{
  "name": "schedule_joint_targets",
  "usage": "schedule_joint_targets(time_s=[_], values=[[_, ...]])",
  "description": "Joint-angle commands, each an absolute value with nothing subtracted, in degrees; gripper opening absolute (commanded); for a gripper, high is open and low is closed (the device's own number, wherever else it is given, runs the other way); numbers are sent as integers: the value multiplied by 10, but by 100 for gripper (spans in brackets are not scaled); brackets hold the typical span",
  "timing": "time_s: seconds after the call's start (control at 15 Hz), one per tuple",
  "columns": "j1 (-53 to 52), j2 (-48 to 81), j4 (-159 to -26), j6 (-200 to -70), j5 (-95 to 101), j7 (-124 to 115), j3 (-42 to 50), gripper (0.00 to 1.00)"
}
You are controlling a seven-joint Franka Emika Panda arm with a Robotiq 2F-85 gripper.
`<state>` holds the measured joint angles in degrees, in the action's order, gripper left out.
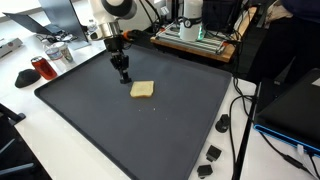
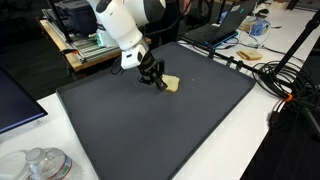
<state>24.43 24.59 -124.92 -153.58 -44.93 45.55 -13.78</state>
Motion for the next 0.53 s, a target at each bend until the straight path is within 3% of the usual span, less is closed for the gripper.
schedule_joint_targets(time_s=[0.0, 0.47], values=[[251, 175, -1337, -1597, -545, 481, -163, 5], [227, 89, -1430, -1678, -651, 443, -200, 5]])
